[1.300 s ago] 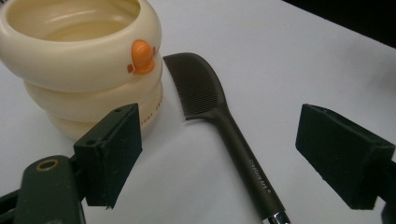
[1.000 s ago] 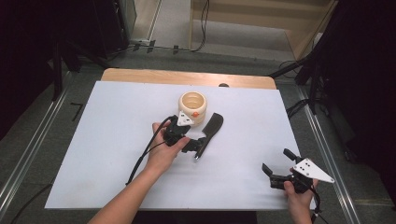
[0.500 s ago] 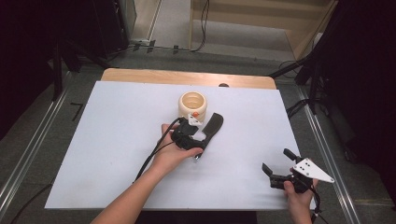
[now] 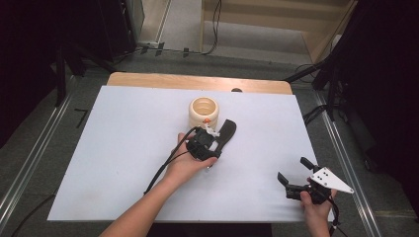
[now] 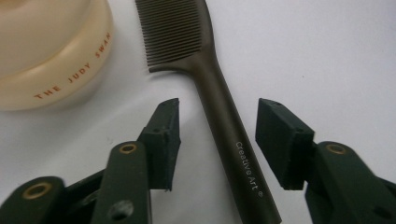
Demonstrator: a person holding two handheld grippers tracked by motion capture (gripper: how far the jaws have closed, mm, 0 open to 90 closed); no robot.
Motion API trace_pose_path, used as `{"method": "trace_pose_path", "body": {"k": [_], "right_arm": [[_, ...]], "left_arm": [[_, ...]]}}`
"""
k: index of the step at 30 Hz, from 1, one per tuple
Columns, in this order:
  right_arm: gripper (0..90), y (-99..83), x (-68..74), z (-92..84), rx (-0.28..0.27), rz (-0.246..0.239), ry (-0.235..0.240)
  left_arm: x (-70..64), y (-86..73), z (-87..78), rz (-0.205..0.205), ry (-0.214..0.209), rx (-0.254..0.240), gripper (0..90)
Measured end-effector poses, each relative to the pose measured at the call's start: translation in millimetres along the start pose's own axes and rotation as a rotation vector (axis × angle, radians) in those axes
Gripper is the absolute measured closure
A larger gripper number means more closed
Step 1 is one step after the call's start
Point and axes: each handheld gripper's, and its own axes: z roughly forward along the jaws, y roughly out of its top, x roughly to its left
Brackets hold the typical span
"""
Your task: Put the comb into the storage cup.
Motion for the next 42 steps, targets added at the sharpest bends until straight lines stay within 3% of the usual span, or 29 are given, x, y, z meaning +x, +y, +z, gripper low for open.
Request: {"method": "trace_pose_path", "body": {"k": [4,10,19,22,26,29,38,42], "right_arm": [[0.0,0.0,-0.1,0.1,0.001,-0.001,0.0],[0.0,0.0,-0.2,0.3,0.0,-0.002,0.0],[0.0,0.0,-0.4,0.3,0.0,0.0,0.001],[0.0,0.0,-0.5,0.3,0.0,-0.001,0.001],[0.0,0.0,-0.4,0.4,-0.001,0.002,-0.001],[0.0,0.0,-0.3,0.6,0.0,0.0,0.0],[0.0,0.1,-0.2,0.6,0.001,0.001,0.0],[0.0,0.1,-0.7,0.6,-0.001,0.004,-0.002]], "left_arm": [[-1.0,-0.8,3.4,0.001,0.003,0.024,53.8],[-2.6,-0.7,6.0,-0.007,-0.002,0.021,56.6],[-4.8,-0.9,10.7,-0.009,0.022,0.04,60.0],[-7.3,-1.4,12.6,-0.007,0.047,0.045,61.6],[-11.8,-2.1,13.9,0.001,0.095,0.039,67.7],[-12.7,-2.6,14.0,-0.006,0.106,0.034,71.9],[-8.1,-7.4,12.1,-0.02,0.077,-0.006,72.6],[-8.0,-11.2,8.2,-0.007,0.076,-0.037,72.6]]}}
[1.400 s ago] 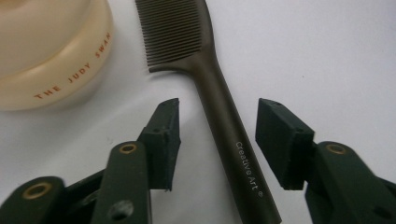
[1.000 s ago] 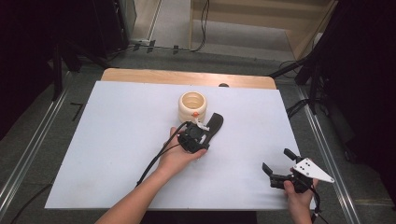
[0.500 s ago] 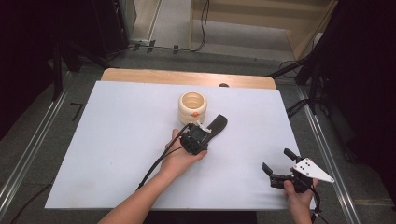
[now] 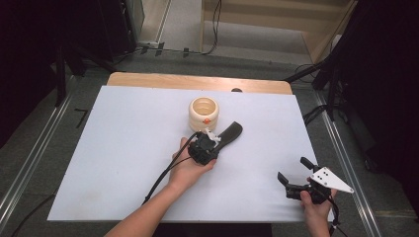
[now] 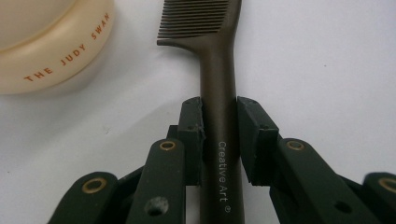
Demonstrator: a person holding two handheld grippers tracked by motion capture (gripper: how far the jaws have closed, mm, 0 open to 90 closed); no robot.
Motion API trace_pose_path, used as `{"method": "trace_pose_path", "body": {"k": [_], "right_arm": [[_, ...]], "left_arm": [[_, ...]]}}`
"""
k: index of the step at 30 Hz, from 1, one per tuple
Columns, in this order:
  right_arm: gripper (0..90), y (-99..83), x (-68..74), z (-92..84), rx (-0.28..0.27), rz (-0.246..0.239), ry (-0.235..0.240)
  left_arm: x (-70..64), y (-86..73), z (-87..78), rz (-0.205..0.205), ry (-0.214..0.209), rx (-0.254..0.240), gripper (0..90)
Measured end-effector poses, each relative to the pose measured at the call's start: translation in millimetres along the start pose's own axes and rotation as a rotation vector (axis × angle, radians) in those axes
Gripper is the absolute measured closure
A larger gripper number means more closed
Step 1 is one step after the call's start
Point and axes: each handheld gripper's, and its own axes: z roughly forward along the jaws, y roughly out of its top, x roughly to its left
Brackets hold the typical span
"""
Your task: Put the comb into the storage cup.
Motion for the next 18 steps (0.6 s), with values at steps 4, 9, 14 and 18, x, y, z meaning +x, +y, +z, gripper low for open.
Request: {"method": "trace_pose_path", "body": {"k": [4,9,14,18], "right_arm": [[0.0,0.0,0.4,0.2,0.002,-0.003,0.002],[0.0,0.0,0.4,0.2,0.003,-0.004,0.0],[0.0,0.1,1.0,0.6,0.005,-0.006,0.0],[0.0,0.2,0.4,0.2,0.005,-0.003,-0.003]], "left_arm": [[0.8,-2.1,-7.6,0.014,-0.003,-0.054,72.7],[2.1,-4.5,-20.9,0.025,0.001,-0.124,72.7],[2.6,-9.2,-32.4,0.033,0.012,-0.179,72.6],[4.6,-14.6,-40.2,0.028,0.02,-0.21,72.7]]}}
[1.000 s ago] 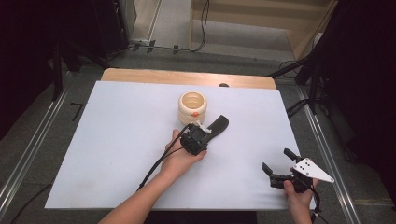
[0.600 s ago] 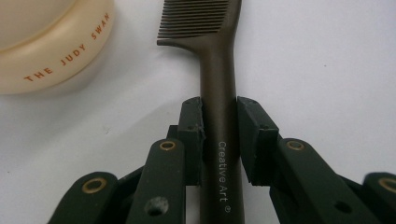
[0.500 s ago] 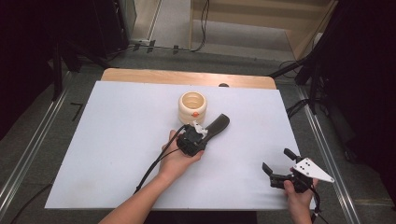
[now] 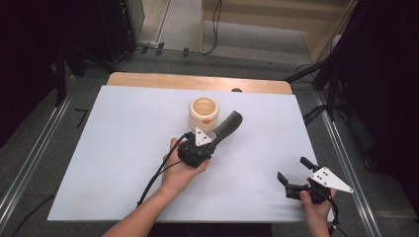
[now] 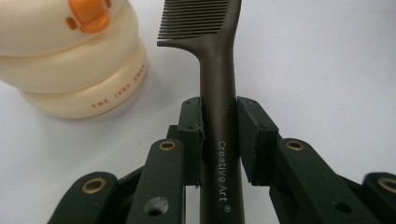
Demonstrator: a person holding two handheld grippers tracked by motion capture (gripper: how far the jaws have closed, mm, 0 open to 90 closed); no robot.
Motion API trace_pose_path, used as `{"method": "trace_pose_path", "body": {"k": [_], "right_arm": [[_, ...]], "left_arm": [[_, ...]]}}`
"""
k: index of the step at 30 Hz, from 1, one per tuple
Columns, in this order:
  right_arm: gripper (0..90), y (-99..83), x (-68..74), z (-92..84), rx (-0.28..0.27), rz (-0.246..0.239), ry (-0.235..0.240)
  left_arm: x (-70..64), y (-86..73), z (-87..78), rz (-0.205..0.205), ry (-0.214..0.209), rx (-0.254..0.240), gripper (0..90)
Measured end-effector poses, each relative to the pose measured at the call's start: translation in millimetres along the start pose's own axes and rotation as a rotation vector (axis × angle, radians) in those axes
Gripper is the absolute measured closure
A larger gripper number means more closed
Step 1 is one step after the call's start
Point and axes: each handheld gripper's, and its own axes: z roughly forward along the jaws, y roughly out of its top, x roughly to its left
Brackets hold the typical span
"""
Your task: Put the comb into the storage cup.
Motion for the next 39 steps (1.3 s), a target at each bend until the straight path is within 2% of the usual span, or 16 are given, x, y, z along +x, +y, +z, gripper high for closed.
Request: {"method": "trace_pose_path", "body": {"k": [3,5,9,22,31,35,39], "right_arm": [[0.0,0.1,0.8,-0.2,0.001,-0.001,-0.001],[0.0,0.3,1.6,0.2,-0.001,-0.011,-0.003],[0.0,0.6,2.7,-0.3,0.002,-0.017,-0.006],[0.0,4.4,8.2,-0.1,0.012,-0.05,-0.007],[0.0,10.3,13.8,1.4,0.005,-0.049,0.003],[0.0,16.6,17.6,2.6,-0.002,-0.047,0.015],[0.0,27.3,21.4,2.2,-0.009,-0.02,0.031]], "left_arm": [[2.9,-3.8,-6.9,-0.012,0.0,-0.023,72.7],[6.1,-5.8,-11.5,-0.035,-0.004,-0.037,72.6],[13.4,-10.2,-21.5,-0.057,0.01,-0.067,72.6],[29.8,-29.7,-51.4,-0.103,0.046,-0.152,72.6],[35.4,-44.4,-60.3,-0.136,0.066,-0.184,72.6],[37.3,-46.5,-63.6,-0.141,0.072,-0.2,72.6],[36.7,-48.3,-65.9,-0.13,0.071,-0.214,72.6]]}}
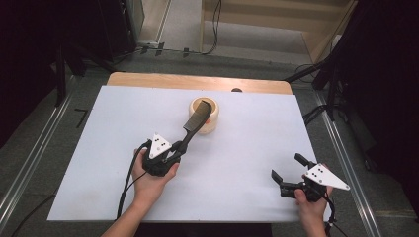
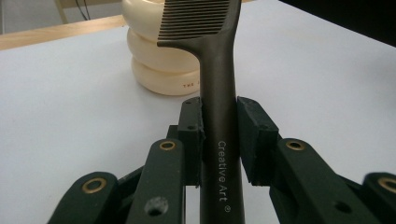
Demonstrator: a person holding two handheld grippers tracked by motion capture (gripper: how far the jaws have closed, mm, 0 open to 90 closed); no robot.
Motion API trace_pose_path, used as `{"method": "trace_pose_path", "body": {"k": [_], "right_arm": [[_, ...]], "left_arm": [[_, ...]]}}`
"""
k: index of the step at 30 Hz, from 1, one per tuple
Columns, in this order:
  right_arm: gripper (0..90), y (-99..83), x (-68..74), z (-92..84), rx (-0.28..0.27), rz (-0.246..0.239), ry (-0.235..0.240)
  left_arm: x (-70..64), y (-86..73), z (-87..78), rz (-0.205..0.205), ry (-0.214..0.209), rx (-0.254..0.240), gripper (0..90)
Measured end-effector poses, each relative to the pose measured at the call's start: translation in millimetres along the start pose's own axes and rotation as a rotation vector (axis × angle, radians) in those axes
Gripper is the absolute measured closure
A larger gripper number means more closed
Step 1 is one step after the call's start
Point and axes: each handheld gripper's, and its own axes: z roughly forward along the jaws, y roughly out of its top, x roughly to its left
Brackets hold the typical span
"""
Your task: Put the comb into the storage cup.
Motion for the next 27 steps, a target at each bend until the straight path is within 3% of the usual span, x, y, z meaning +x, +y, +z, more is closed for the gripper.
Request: {"method": "trace_pose_path", "body": {"k": [4,17,27], "right_arm": [[0.0,10.7,4.2,1.9,0.002,0.021,0.02],[0.0,44.4,16.5,20.2,0.008,0.022,0.073],[0.0,69.0,19.6,34.7,0.007,0.06,0.113]], "left_arm": [[0.5,-2.5,-1.6,-0.006,-0.001,-0.01,72.6],[-2.1,-5.7,-3.8,0.003,-0.02,-0.025,72.6],[-4.7,-6.5,-3.7,0.014,-0.028,-0.028,72.6]]}}
